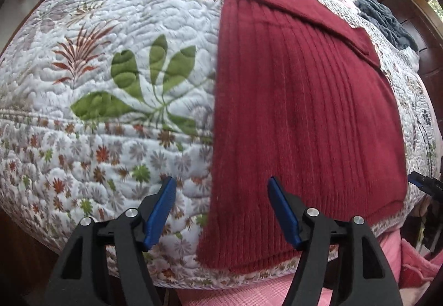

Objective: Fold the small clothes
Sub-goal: 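Grasp the sweater hem with both grippers and lift it toward the collar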

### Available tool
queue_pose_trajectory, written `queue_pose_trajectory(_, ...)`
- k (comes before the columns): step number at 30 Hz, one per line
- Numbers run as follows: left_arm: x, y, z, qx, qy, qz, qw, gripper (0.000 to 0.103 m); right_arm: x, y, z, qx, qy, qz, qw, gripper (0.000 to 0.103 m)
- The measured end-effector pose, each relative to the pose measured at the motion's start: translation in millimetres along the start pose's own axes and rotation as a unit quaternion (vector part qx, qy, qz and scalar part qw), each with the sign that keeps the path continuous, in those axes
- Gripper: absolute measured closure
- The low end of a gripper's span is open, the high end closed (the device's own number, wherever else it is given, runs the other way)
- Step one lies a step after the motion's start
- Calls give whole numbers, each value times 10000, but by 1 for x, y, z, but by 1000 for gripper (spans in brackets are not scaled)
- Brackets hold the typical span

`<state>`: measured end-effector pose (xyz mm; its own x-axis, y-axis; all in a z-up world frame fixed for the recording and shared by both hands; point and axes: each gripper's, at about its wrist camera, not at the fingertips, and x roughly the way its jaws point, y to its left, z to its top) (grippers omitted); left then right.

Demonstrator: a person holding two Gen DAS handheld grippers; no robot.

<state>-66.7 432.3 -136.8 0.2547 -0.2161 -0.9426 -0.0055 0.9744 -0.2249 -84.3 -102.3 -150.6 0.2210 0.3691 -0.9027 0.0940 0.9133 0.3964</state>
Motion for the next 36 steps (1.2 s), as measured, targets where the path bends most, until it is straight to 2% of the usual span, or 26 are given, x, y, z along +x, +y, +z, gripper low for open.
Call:
queue_pose_trajectory(7, 3, -5, -15, 78, 47, 3, 10000, 32, 7, 8, -14, -169, 144, 37, 9997, 40)
queue_pose_trajectory(11, 3, -11, -21, 103, 91, -128, 9998, 33, 12, 12, -19, -157, 240, 500, 9983, 42)
queue_pose_trajectory(13, 6, -10, -23, -9, 129, -261, 9996, 37, 16, 10, -20, -88, 274, 549, 9981, 43)
queue_pose_trajectory(16, 8, -11, -23, -33, 147, -208, 9997, 46, 21, 8, -19, -50, 266, 564, 9980, 46)
queue_pose_trajectory(18, 8, -11, -21, -56, 150, -156, 9997, 53, 20, 6, -20, -48, 268, 620, 9977, 55)
queue_pose_trajectory(20, 6, -8, -21, -146, 139, -101, 9997, 64, 19, 5, -20, -68, 312, 741, 9967, 76)
queue_pose_trajectory(21, 4, -3, -23, -207, 132, -122, 9996, 73, 18, 3, -21, -76, 334, 828, 9960, 80)
queue_pose_trajectory(22, 3, 2, -23, -304, 144, -239, 9991, 82, 18, 2, -21, -83, 347, 866, 9956, 88)
queue_pose_trajectory(23, 1, 6, -24, -387, 168, -358, 9985, 85, 19, 5, -22, -85, 351, 881, 9955, 93)
queue_pose_trajectory(26, -1, 9, -27, -456, 170, -475, 9977, 94, 16, 5, -20, -66, 316, 1000, 9945, 96)
queue_pose_trajectory(33, -28, 8, -19, -587, -151, -1114, 9919, 96, -14, 5, 0, 38, 5, 1690, 9856, 97)
queue_pose_trajectory(36, -43, 3, -4, -569, -394, -1190, 9905, 96, -26, 7, 17, 65, -159, 1883, 9820, 97)
